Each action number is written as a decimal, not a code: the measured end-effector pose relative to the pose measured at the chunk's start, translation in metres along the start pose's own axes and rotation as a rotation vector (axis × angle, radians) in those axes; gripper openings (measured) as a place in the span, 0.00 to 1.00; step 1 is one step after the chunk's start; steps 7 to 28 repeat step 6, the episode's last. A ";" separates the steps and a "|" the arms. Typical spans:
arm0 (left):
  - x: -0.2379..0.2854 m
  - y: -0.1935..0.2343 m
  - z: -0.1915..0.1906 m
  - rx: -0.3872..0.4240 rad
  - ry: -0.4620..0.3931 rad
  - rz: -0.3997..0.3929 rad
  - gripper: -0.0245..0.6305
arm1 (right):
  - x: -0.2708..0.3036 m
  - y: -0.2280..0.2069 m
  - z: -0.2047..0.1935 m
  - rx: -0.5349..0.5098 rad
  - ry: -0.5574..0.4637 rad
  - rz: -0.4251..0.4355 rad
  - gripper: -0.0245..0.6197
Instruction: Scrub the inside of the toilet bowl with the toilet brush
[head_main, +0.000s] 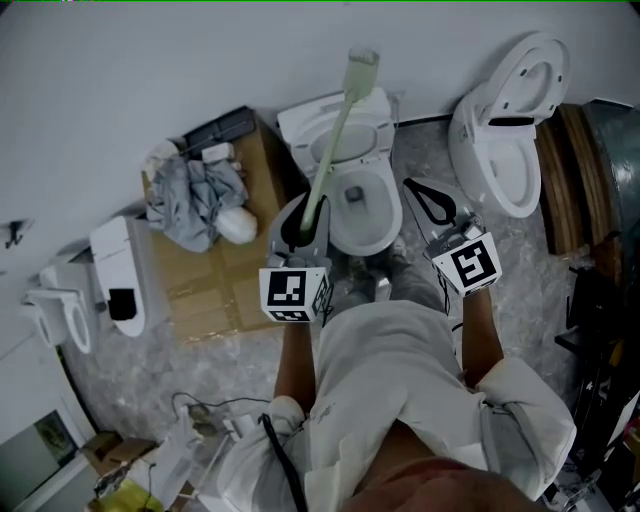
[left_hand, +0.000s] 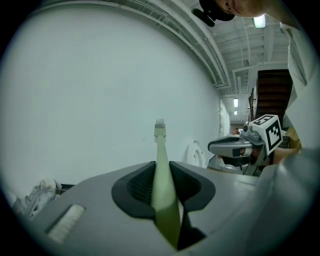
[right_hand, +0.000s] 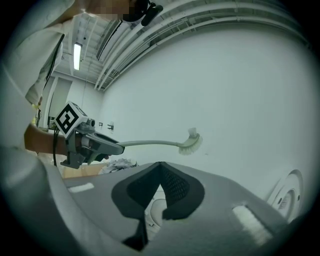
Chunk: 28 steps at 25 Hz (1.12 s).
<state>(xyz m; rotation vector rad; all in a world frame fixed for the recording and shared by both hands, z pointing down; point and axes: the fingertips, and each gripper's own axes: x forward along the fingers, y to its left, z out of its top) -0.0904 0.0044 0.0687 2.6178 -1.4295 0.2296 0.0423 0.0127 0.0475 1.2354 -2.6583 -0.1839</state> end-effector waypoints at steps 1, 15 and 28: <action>0.000 0.000 0.001 0.001 -0.001 0.004 0.20 | 0.000 -0.002 0.001 0.001 -0.004 -0.001 0.04; 0.003 -0.002 0.004 0.003 0.000 0.016 0.20 | -0.003 -0.011 0.001 0.016 0.006 -0.017 0.04; 0.003 -0.002 0.004 0.003 0.000 0.016 0.20 | -0.003 -0.011 0.001 0.016 0.006 -0.017 0.04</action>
